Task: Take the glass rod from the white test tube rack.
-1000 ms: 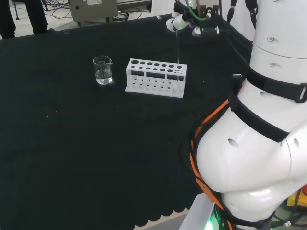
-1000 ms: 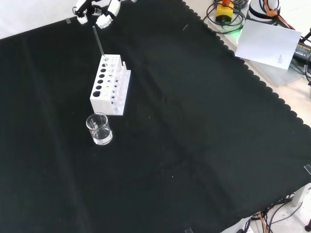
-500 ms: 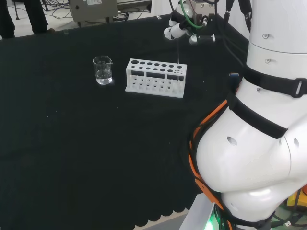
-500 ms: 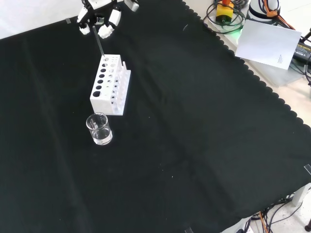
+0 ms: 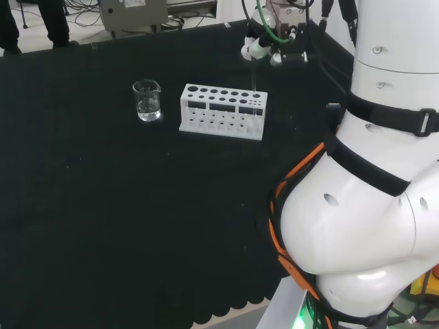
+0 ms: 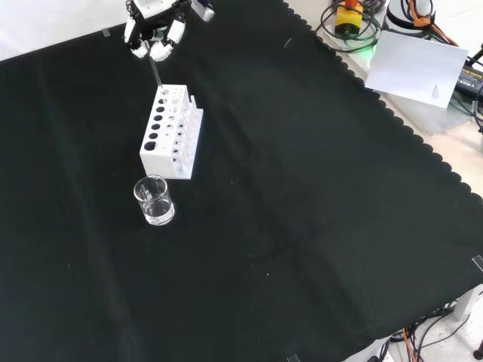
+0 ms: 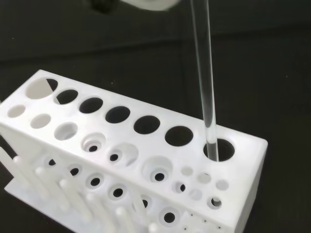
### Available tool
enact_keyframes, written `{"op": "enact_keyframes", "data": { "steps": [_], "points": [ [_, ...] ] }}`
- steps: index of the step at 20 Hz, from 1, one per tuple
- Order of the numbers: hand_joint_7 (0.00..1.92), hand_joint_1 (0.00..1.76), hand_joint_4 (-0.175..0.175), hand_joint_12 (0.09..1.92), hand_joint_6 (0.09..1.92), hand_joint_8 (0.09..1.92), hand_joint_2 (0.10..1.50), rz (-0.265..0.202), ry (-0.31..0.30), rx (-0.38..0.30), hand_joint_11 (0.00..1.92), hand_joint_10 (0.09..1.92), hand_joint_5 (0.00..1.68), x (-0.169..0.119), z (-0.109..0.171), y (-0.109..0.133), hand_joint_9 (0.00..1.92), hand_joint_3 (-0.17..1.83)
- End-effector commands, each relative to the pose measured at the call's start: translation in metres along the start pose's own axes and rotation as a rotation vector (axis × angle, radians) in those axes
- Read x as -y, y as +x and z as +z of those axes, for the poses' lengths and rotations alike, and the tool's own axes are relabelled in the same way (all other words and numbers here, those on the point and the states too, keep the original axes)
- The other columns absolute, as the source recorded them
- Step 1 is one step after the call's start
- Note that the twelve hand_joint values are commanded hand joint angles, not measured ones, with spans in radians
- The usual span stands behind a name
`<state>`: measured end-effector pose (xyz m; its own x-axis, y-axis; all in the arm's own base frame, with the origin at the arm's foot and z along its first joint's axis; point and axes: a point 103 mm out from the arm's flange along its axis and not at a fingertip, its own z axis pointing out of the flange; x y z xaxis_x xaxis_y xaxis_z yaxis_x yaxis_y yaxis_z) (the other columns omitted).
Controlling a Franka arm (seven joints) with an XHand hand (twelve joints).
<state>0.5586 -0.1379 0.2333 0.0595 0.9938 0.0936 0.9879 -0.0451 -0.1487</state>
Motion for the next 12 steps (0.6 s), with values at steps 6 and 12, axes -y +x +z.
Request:
{"op": "enact_keyframes", "data": {
  "steps": [6, 12],
  "points": [
    [1.04, 1.24, -0.175, 0.85, 1.0, 1.16, 1.1, -0.019, -0.043, -0.025, 1.88, 0.98, 0.88, -0.004, -0.007, 0.011, 1.56, 0.07],
    [1.04, 1.27, -0.175, 0.86, 0.99, 1.29, 0.86, -0.025, -0.183, -0.055, 1.66, 1.06, 0.92, 0.003, -0.027, 0.022, 1.54, 0.54]
  ]
}}
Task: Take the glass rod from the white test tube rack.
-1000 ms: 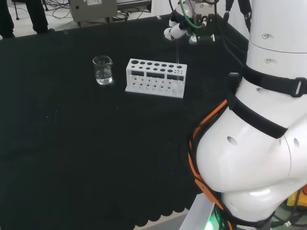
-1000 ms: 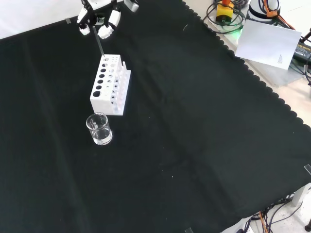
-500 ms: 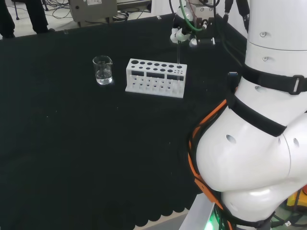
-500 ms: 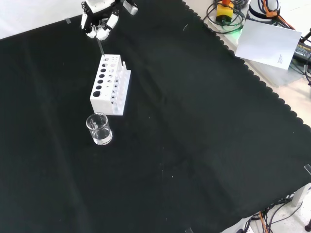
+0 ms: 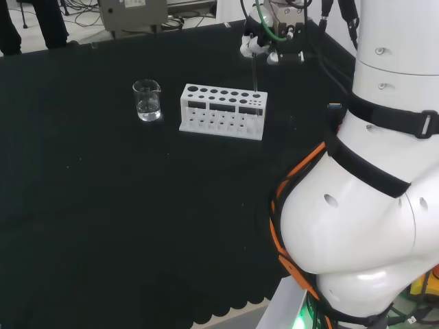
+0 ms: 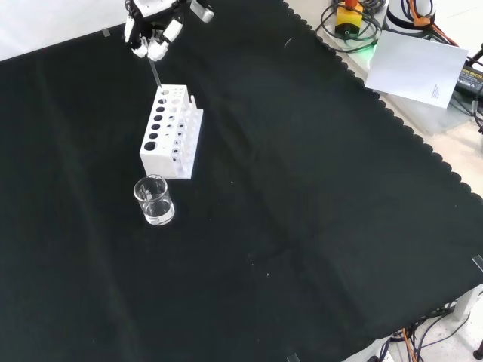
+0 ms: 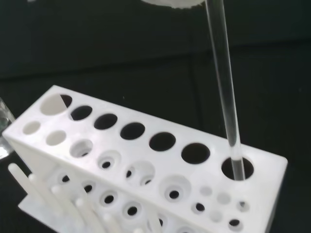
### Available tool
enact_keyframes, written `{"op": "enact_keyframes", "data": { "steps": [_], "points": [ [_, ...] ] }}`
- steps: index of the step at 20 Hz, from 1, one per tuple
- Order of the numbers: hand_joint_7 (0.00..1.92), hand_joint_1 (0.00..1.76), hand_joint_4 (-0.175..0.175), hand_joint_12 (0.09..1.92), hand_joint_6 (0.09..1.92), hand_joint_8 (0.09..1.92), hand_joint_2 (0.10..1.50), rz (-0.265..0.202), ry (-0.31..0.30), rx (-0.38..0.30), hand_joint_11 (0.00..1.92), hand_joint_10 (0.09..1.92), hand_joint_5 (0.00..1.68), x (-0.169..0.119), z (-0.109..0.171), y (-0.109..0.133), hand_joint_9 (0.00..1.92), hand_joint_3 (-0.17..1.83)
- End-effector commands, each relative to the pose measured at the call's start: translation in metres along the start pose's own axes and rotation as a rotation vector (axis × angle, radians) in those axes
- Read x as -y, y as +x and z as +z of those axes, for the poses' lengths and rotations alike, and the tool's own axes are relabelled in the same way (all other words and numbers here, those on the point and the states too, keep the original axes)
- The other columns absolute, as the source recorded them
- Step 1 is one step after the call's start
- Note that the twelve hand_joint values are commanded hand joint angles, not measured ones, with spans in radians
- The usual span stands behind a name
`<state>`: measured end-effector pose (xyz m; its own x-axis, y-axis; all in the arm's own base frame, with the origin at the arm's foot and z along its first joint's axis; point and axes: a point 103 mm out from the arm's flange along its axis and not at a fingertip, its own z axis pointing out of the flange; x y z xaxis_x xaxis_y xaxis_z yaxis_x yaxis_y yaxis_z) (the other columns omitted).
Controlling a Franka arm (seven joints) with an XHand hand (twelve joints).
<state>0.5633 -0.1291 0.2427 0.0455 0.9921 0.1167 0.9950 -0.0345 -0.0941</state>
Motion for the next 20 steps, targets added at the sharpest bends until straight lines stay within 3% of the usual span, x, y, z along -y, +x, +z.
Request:
{"op": "enact_keyframes", "data": {
  "steps": [1, 5, 12, 15, 20],
  "points": [
    [1.06, 1.28, -0.175, 0.85, 0.99, 1.3, 0.82, -0.008, -0.166, -0.043, 1.64, 1.06, 0.93, 0.008, -0.023, 0.015, 1.53, 0.63],
    [1.1, 1.29, -0.175, 0.81, 0.95, 1.29, 0.71, 0.004, -0.304, -0.11, 1.61, 1.03, 0.99, 0.024, -0.047, 0.024, 1.52, 0.79],
    [1.13, 1.3, -0.175, 0.77, 0.93, 1.26, 0.69, 0.007, -0.497, -0.167, 1.61, 0.98, 1.02, 0.054, -0.076, 0.038, 1.52, 0.81],
    [1.13, 1.3, -0.175, 0.76, 0.93, 1.26, 0.69, 0.009, -0.534, -0.188, 1.61, 0.97, 1.02, 0.065, -0.084, 0.047, 1.53, 0.81],
    [1.13, 1.3, -0.175, 0.74, 0.93, 1.26, 0.68, 0.012, -0.548, -0.205, 1.62, 0.93, 1.02, 0.079, -0.095, 0.059, 1.54, 0.81]
  ]
}}
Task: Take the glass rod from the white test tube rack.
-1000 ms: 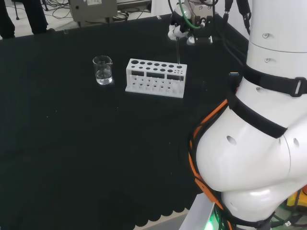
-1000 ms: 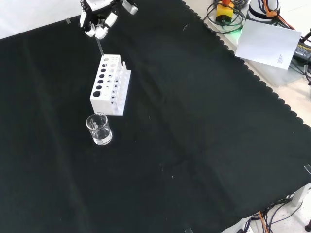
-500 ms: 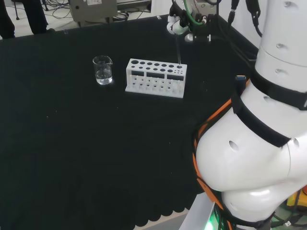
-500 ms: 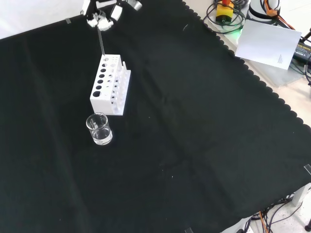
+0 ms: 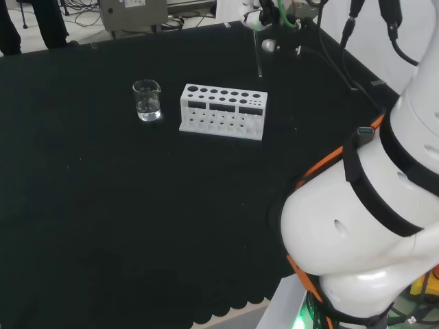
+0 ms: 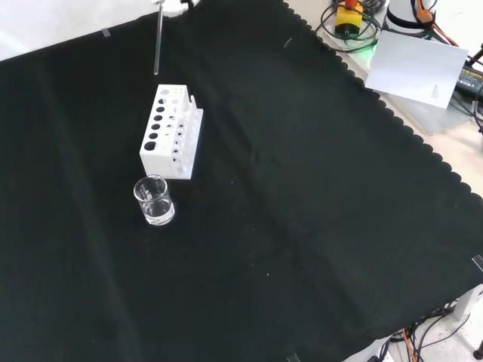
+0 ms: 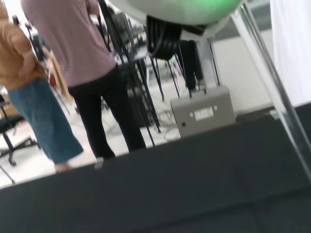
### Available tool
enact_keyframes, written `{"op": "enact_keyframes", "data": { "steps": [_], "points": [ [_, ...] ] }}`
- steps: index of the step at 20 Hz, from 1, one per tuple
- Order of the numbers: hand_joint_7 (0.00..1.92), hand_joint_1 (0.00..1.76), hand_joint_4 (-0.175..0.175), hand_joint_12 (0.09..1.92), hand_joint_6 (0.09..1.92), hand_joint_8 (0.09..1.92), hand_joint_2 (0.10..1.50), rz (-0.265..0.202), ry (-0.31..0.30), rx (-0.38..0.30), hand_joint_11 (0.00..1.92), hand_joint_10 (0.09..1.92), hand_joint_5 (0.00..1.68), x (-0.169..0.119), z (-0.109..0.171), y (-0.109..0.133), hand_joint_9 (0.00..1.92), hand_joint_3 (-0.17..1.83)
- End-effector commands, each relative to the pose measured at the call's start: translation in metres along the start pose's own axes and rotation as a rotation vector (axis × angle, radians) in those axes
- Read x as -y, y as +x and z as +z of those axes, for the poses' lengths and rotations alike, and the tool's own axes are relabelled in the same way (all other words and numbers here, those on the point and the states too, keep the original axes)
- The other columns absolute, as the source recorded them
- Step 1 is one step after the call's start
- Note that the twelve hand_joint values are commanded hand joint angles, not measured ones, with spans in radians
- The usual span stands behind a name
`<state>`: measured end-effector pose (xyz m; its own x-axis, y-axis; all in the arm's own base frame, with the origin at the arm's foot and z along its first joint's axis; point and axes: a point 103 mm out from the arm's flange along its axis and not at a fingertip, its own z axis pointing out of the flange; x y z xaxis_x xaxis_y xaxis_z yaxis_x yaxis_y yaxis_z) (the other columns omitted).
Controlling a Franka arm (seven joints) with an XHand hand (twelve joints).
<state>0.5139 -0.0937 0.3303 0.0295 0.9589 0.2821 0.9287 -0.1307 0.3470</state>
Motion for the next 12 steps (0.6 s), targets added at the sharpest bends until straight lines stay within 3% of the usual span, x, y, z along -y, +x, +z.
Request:
{"op": "enact_keyframes", "data": {
  "steps": [1, 12],
  "points": [
    [1.13, 1.3, -0.175, 0.74, 0.93, 1.26, 0.68, 0.004, -0.087, -0.036, 1.62, 0.93, 1.02, 0.013, -0.023, 0.022, 1.54, 0.82],
    [1.13, 1.3, -0.175, 0.73, 0.93, 1.26, 0.67, -0.058, -0.077, -0.005, 1.62, 0.92, 1.03, 0.017, -0.036, 0.052, 1.55, 0.84]
  ]
}}
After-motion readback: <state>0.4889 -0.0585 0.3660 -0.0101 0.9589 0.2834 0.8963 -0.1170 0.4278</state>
